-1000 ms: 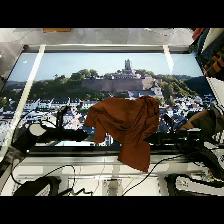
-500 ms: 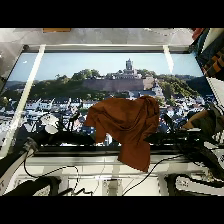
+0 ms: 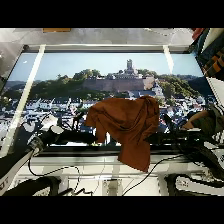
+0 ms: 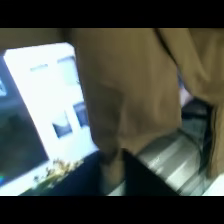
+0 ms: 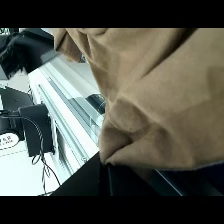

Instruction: Fold the clothes and pants, and hang the long-sleeved shirts on hangers.

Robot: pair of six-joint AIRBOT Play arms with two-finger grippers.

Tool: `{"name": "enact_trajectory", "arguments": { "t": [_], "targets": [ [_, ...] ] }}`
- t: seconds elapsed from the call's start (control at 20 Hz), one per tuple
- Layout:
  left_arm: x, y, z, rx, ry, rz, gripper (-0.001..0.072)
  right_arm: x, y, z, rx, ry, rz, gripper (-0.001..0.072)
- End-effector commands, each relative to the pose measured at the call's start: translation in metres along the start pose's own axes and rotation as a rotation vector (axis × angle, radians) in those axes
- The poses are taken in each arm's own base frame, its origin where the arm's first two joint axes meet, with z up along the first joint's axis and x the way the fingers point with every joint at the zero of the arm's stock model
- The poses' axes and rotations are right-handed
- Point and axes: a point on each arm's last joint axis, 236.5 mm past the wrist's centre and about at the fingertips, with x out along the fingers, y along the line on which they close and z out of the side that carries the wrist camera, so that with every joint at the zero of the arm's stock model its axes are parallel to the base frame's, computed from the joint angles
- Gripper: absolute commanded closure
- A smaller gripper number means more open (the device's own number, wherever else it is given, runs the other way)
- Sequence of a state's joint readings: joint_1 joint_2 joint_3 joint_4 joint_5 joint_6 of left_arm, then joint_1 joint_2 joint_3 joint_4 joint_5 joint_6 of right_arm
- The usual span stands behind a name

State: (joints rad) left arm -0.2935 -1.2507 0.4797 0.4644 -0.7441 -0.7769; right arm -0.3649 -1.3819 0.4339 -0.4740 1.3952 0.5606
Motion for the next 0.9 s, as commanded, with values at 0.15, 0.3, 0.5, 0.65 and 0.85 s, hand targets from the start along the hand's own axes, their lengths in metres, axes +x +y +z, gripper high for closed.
{"name": "enact_trajectory", "arguments": {
  "t": [0.15,0.3,0.5,0.65,0.85],
  "targets": [
    [-0.002,-0.007,0.012,0.003,-0.028,-0.015,0.0689,-0.001,0.011,0.008,0.020,-0.024,0.044,0.0702],
    [-0.036,-0.025,0.061,0.118,-0.097,-0.040,0.0689,-0.019,0.034,0.038,0.041,-0.028,0.062,0.0703],
    [-0.158,-0.019,0.159,0.341,-0.349,0.158,0.0690,-0.070,0.086,0.104,-0.194,-0.116,-0.057,0.0703],
    [-0.281,-0.010,0.203,0.403,-0.599,0.377,0.0690,-0.129,0.134,0.155,-0.419,-0.286,-0.320,0.0703],
    [-0.425,-0.028,0.215,0.418,-0.975,0.628,0.0689,-0.216,0.265,0.190,-0.767,-0.660,-0.528,0.0702]
  ]
}}
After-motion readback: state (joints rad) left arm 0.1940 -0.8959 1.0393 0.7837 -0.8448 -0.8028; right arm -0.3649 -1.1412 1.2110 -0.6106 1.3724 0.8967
